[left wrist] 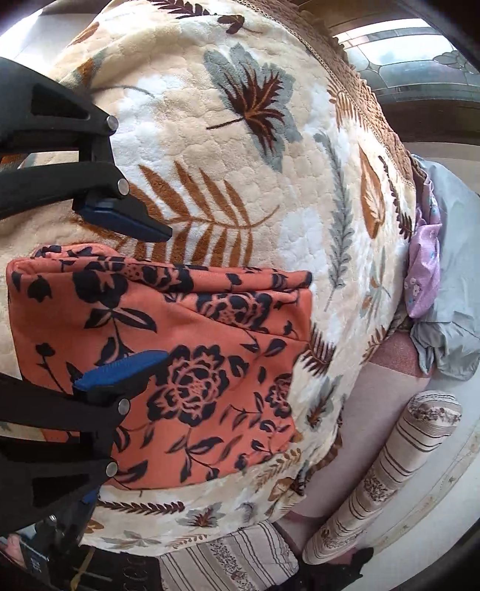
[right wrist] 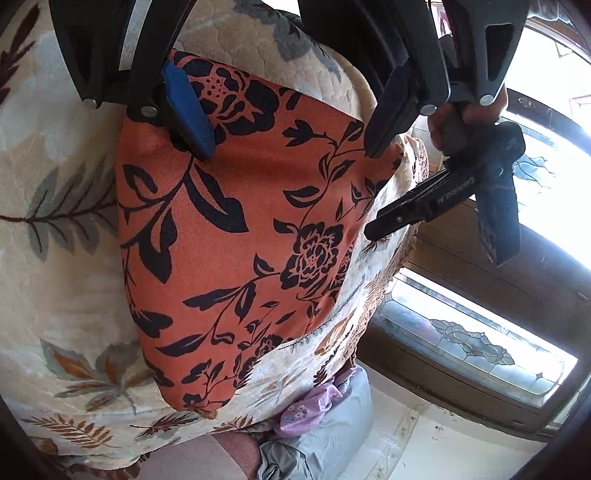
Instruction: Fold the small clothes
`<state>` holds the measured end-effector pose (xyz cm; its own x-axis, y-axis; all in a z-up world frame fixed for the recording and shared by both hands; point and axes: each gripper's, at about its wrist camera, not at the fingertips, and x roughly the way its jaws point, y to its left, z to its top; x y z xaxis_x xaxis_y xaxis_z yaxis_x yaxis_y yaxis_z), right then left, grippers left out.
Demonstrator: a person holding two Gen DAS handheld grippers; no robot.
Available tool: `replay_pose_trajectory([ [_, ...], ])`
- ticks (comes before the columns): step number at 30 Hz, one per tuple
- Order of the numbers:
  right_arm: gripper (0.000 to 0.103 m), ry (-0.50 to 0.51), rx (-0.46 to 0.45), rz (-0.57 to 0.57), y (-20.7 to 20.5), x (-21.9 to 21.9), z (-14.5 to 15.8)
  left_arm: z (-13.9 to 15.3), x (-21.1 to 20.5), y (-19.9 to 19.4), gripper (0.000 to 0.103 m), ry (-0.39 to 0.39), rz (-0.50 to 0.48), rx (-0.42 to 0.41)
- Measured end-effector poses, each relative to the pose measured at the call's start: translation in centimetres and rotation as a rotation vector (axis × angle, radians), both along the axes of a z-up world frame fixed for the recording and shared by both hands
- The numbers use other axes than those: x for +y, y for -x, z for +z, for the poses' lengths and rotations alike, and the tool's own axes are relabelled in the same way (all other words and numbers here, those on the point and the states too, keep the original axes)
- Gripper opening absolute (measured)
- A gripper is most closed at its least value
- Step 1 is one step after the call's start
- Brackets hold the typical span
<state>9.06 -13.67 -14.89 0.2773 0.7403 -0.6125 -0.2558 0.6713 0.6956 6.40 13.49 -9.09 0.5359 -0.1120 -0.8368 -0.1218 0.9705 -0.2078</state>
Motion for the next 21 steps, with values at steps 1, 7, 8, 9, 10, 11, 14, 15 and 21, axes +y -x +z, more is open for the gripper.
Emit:
replay_pose_trajectory([
  [1, 0.085, -0.001, 0.000, 0.000, 0.0, 0.0, 0.0, -1.1, 0.0, 0.0, 0.062, -0.009, 0.004, 0.030],
  [7, 0.085, -0.005, 0.006, 0.001, -0.1, -0.1, -0.1, -1.7, 0.4, 0.3, 0.067, 0.017, 0.039, 0.027],
  [8, 0.085, -0.004, 0.007, 0.000, -0.1, -0.1, -0.1, -1.6, 0.2, 0.3, 0.067, 0.001, 0.032, 0.026],
  [9, 0.085, -0.004, 0.007, -0.001, -0.1, -0.1, -0.1, -1.6, 0.1, 0.4, 0.067, -0.009, 0.029, 0.024],
  [10, 0.085, -0.005, 0.006, -0.003, -0.1, 0.0, -0.1, -1.6, 0.1, 0.4, 0.067, -0.009, 0.029, 0.024],
  [11, 0.085, -0.006, 0.003, -0.004, 0.0, -0.1, -0.1, -1.7, 0.2, 0.4, 0.068, -0.002, 0.033, 0.026],
  [14, 0.085, -0.011, -0.001, -0.005, 0.1, -0.2, -0.1, -1.9, 0.4, 0.5, 0.068, 0.011, 0.040, 0.027],
  [15, 0.085, -0.011, 0.000, -0.004, 0.1, -0.2, -0.1, -1.9, 0.3, 0.5, 0.068, 0.009, 0.039, 0.026],
  [21, 0.085, -0.009, 0.003, -0.004, 0.1, -0.2, -0.2, -2.0, 0.5, 0.4, 0.073, 0.004, 0.041, 0.032],
])
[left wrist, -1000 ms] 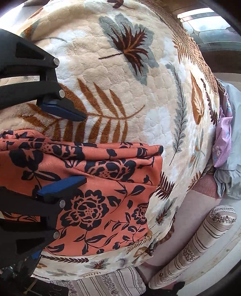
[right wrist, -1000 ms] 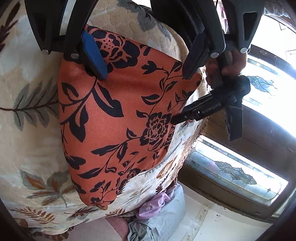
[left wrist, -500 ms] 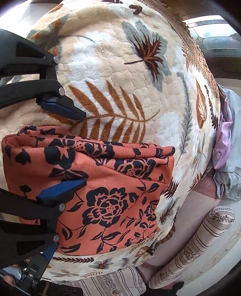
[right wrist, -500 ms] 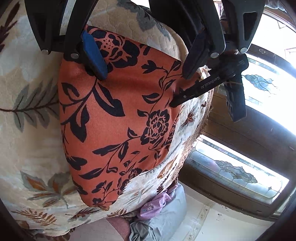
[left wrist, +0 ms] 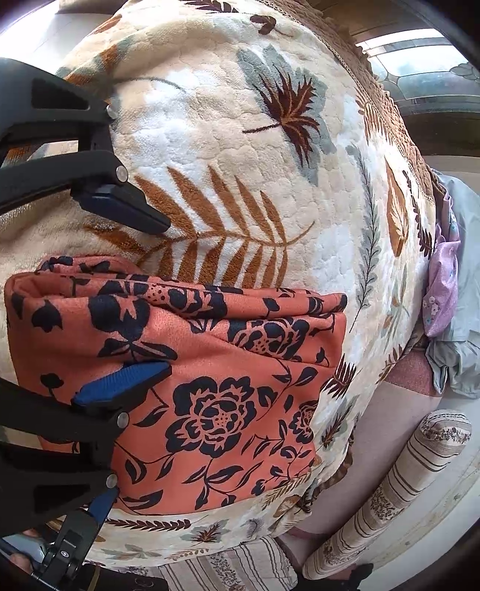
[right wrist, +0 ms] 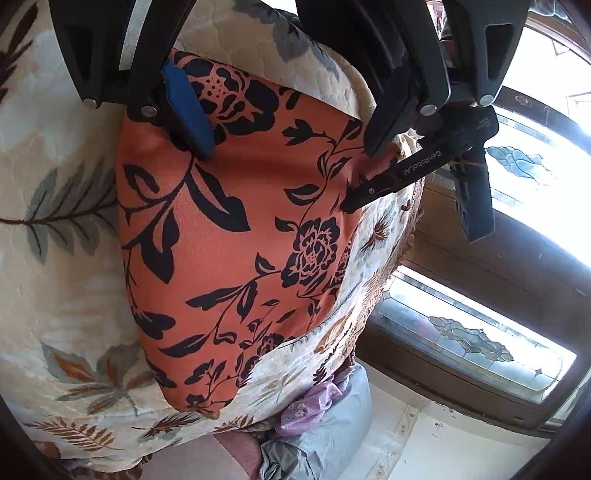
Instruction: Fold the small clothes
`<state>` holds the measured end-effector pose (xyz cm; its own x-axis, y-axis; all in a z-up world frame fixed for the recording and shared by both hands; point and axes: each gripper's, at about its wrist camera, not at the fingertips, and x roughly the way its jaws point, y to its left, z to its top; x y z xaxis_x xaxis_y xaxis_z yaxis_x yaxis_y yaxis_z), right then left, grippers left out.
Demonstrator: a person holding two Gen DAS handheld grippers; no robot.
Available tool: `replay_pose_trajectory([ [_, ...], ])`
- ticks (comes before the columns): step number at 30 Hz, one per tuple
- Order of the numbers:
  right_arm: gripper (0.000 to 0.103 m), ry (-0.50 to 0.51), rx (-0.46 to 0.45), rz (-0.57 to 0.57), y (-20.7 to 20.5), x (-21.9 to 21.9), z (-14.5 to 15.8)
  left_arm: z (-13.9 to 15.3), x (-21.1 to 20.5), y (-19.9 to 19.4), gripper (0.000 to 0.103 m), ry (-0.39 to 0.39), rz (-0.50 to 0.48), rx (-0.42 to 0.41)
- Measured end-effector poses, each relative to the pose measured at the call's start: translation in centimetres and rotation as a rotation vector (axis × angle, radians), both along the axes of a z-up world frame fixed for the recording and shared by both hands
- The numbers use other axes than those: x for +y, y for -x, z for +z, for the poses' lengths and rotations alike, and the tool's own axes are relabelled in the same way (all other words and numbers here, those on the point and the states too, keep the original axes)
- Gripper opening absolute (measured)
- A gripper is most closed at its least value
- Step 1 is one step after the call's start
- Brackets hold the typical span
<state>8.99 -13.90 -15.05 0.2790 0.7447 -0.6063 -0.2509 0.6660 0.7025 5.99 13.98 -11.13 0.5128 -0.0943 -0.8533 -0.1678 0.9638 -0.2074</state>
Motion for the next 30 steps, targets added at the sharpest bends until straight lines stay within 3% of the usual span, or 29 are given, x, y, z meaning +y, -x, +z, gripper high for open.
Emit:
replay_pose_trajectory([
  [3, 0.085, 0.007, 0.007, 0.000, -0.1, 0.1, 0.1, 0.4, 0.2, 0.1, 0.073, 0.016, 0.005, 0.011],
  [7, 0.085, 0.012, 0.005, 0.007, -0.2, 0.3, 0.2, 1.8, 1.0, 0.9, 0.077, 0.121, 0.005, -0.055],
  [8, 0.085, 0.012, 0.004, 0.009, -0.2, 0.3, 0.2, 1.4, 1.0, 0.9, 0.080, 0.128, -0.009, -0.049],
  [10, 0.085, 0.010, 0.005, 0.013, -0.2, 0.4, 0.1, -1.2, 0.8, 0.2, 0.080, 0.119, -0.045, 0.054],
  [14, 0.085, 0.004, 0.014, 0.015, -0.4, -0.1, 1.1, 0.2, 1.2, 0.8, 0.080, 0.133, -0.049, 0.010],
  [17, 0.085, -0.023, -0.052, -0.031, -0.9, -1.8, 3.1, 2.8, 1.7, 0.8, 0.080, 0.137, -0.057, -0.084],
  [19, 0.085, -0.020, -0.078, -0.092, -2.1, -3.7, 3.9, 3.6, 2.0, -0.4, 0.080, 0.158, -0.068, -0.100],
  [22, 0.086, -0.053, 0.016, -0.180, -5.4, -6.4, 2.2, 2.7, 2.2, -3.4, 0.080, 0.230, -0.096, -0.070],
  [26, 0.087, -0.139, 0.169, -0.210, -9.6, -7.2, -1.3, -0.7, 2.4, -6.5, 0.080, 0.373, -0.110, 0.037],
  [28, 0.087, -0.158, 0.200, -0.172, -11.1, -6.0, -2.2, -1.9, 1.9, -7.0, 0.080, 0.386, -0.132, 0.080],
  [30, 0.086, -0.137, 0.227, -0.106, -12.1, -3.9, -3.0, -2.0, 1.5, -6.9, 0.080, 0.368, -0.168, 0.066],
])
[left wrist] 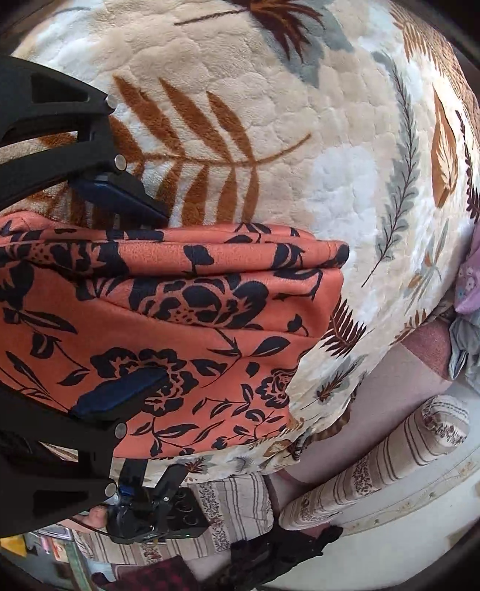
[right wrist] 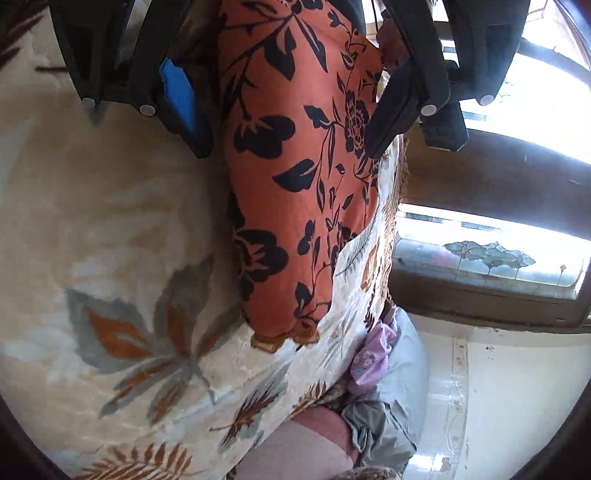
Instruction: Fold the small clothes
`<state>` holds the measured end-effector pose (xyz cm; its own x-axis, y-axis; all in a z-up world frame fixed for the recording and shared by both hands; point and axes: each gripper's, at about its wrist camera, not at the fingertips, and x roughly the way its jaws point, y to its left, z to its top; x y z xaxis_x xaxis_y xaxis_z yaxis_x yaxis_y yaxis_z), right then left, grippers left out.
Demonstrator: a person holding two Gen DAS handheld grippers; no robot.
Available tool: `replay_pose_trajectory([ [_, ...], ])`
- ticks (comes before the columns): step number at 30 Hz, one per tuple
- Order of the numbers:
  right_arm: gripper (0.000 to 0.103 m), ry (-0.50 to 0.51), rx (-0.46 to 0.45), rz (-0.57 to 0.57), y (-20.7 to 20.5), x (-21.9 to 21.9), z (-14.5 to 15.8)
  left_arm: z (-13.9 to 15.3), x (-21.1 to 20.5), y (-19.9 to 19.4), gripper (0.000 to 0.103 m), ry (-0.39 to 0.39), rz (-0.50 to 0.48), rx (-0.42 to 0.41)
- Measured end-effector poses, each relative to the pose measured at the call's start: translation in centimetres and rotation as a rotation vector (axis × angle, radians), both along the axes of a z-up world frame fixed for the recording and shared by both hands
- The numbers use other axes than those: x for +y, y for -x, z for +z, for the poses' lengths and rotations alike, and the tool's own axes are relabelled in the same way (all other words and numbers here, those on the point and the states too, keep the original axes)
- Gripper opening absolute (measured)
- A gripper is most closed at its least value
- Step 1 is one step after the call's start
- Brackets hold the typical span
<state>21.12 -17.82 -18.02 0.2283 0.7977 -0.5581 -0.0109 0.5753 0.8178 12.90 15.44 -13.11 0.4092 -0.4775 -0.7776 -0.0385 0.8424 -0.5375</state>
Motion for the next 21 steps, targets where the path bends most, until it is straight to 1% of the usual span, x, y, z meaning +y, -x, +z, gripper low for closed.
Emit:
replay_pose_trajectory([
  [2, 0.079, 0.072, -0.005, 0.055, -0.2, 2.1, -0.6, -0.1, -0.2, 0.0, 0.079, -0.013, -0.019, -0.002],
  [3, 0.066, 0.118, -0.025, 0.064, -0.1, 2.7, -0.5, -0.2, -0.2, -0.1, 0.078, -0.015, -0.018, -0.002],
  [4, 0.059, 0.140, -0.040, 0.072, 0.0, 3.1, -0.3, -0.2, -0.4, -0.1, 0.075, -0.024, -0.017, -0.002],
  [5, 0.057, 0.150, -0.045, 0.074, 0.1, 3.3, -0.2, -0.3, -0.5, -0.2, 0.065, -0.035, -0.023, -0.004],
  [6, 0.052, 0.154, -0.046, 0.078, 0.1, 3.2, -0.1, -0.5, -0.8, -0.4, 0.058, -0.033, -0.036, -0.004],
  [7, 0.048, 0.164, -0.053, 0.083, 0.2, 3.2, 0.1, -0.5, -1.0, -0.6, 0.055, -0.030, -0.040, -0.004],
  [9, 0.043, 0.219, -0.099, 0.106, 0.4, 3.8, 1.1, -0.3, -1.5, -0.7, 0.043, -0.024, -0.049, -0.007],
  [10, 0.041, 0.252, -0.128, 0.121, 0.7, 4.2, 1.9, 0.0, -1.6, -0.7, 0.041, -0.025, -0.046, -0.013],
  [12, 0.040, 0.282, -0.179, 0.142, 1.2, 4.9, 3.6, 0.6, -1.5, -0.2, 0.035, -0.019, -0.036, -0.031],
  [15, 0.039, 0.297, -0.248, 0.165, 1.9, 5.1, 6.5, 1.9, -1.8, 0.4, 0.034, 0.010, -0.033, -0.056],
  [17, 0.039, 0.311, -0.292, 0.164, 2.5, 4.4, 8.5, 3.6, -2.8, 0.8, 0.034, 0.011, -0.044, -0.099],
  [21, 0.039, 0.310, -0.365, 0.122, 2.7, 1.4, 12.8, 8.0, -5.5, 0.1, 0.034, 0.024, -0.063, -0.198],
])
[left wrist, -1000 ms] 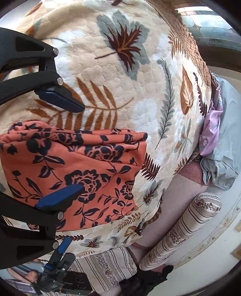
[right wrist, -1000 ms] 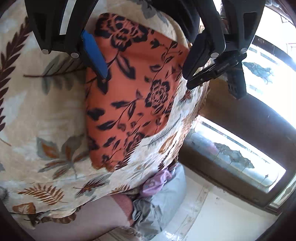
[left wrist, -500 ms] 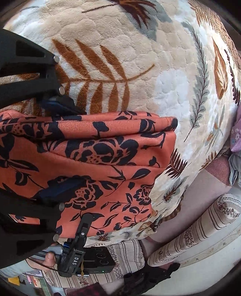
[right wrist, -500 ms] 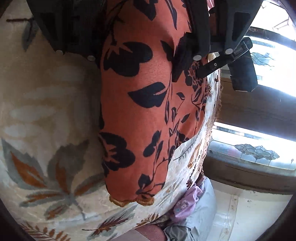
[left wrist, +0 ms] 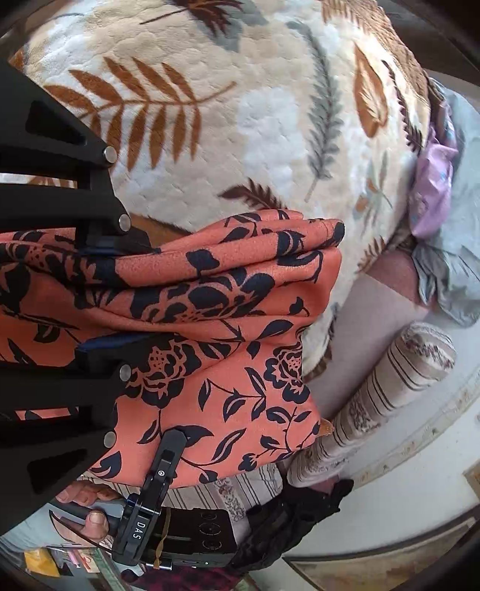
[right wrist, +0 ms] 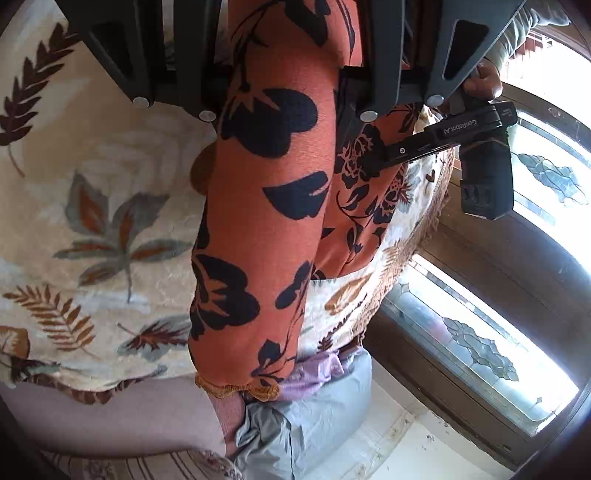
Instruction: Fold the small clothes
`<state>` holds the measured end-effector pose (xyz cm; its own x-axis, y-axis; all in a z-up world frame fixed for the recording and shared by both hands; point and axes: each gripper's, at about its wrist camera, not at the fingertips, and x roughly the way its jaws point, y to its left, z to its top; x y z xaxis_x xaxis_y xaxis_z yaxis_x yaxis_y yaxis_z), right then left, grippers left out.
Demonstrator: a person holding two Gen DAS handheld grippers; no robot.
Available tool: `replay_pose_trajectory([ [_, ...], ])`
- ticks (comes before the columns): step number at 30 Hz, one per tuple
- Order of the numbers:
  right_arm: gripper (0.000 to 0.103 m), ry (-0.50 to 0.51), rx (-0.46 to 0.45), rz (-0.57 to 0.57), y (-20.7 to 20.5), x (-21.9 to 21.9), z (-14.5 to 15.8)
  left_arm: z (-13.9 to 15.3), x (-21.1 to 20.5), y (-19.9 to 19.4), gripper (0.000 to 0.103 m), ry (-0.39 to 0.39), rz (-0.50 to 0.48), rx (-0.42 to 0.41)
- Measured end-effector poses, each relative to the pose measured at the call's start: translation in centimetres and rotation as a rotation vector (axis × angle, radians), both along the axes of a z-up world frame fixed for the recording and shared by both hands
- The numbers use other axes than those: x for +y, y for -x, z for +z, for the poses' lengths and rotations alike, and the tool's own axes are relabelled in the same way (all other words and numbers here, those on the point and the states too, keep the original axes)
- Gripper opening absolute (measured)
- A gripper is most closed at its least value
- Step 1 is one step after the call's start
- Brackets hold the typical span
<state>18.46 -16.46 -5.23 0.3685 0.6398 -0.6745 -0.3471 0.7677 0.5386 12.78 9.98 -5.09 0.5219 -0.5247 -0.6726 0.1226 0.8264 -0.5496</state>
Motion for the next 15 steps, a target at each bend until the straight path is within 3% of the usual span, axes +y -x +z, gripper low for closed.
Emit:
replay_pose_trajectory([
  [4, 0.039, -0.016, -0.060, -0.042, -0.7, -3.8, 3.7, 4.1, -3.6, -2.2, 0.034, -0.021, -0.044, -0.066],
  [7, 0.039, -0.033, -0.069, -0.079, -1.8, -6.9, 4.9, 5.6, -6.3, -4.2, 0.034, -0.035, -0.079, -0.084],
  [11, 0.039, -0.066, -0.042, -0.125, -3.4, -11.5, 4.3, 5.2, -10.0, -6.1, 0.034, -0.054, -0.112, -0.077],
  [15, 0.039, -0.091, 0.015, -0.161, -4.8, -15.1, 1.3, 3.2, -12.5, -7.6, 0.034, -0.080, -0.126, -0.036],
])
